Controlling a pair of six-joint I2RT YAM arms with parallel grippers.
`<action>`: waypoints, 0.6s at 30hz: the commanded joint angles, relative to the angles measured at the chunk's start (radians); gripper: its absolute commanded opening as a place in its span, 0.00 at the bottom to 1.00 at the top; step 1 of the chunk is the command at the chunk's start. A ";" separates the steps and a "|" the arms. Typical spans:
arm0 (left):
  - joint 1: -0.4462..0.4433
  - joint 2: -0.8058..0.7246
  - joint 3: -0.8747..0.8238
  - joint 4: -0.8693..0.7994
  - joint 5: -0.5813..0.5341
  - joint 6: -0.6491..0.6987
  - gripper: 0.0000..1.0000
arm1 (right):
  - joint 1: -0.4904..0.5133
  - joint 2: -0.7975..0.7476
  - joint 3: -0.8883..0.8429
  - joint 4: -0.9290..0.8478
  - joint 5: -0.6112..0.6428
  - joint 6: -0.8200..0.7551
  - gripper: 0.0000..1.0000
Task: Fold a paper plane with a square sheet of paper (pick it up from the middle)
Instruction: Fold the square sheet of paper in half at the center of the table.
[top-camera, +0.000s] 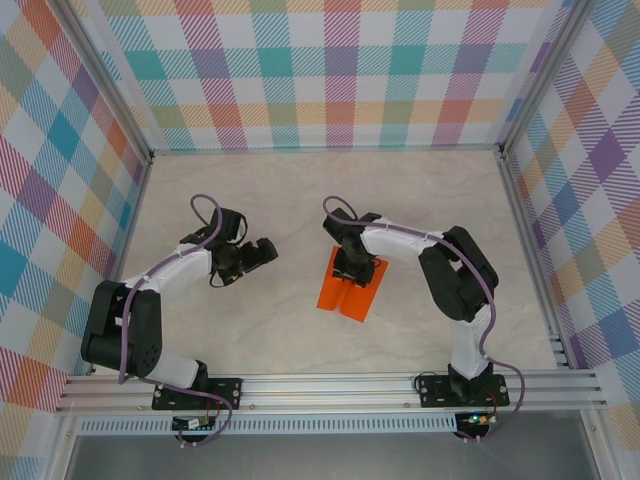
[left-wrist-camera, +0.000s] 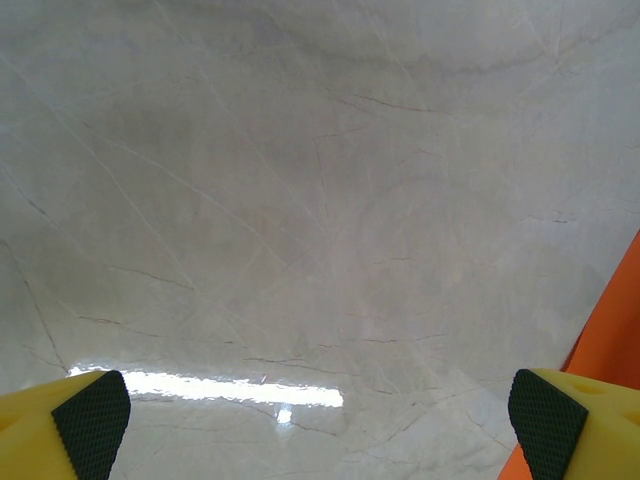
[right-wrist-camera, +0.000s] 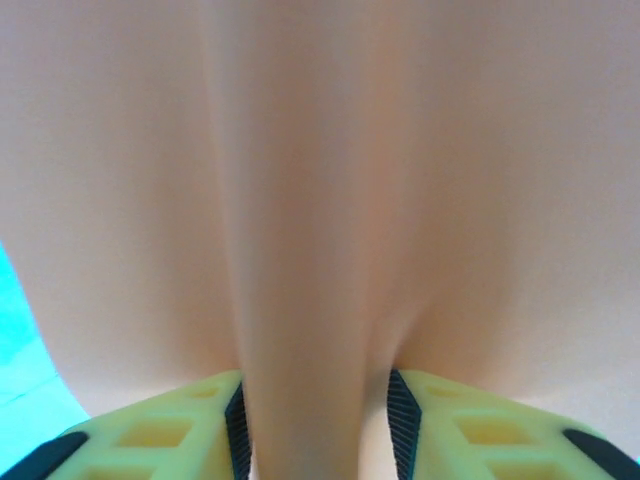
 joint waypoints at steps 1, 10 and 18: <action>-0.014 -0.019 0.025 -0.019 -0.001 0.005 1.00 | 0.008 -0.102 -0.051 0.138 -0.061 -0.030 0.30; -0.013 -0.034 0.020 -0.008 0.031 -0.007 1.00 | 0.003 -0.298 -0.191 0.472 -0.310 -0.142 0.26; -0.015 -0.048 0.001 0.034 0.094 -0.030 1.00 | -0.024 -0.245 -0.256 0.492 -0.377 -0.197 0.31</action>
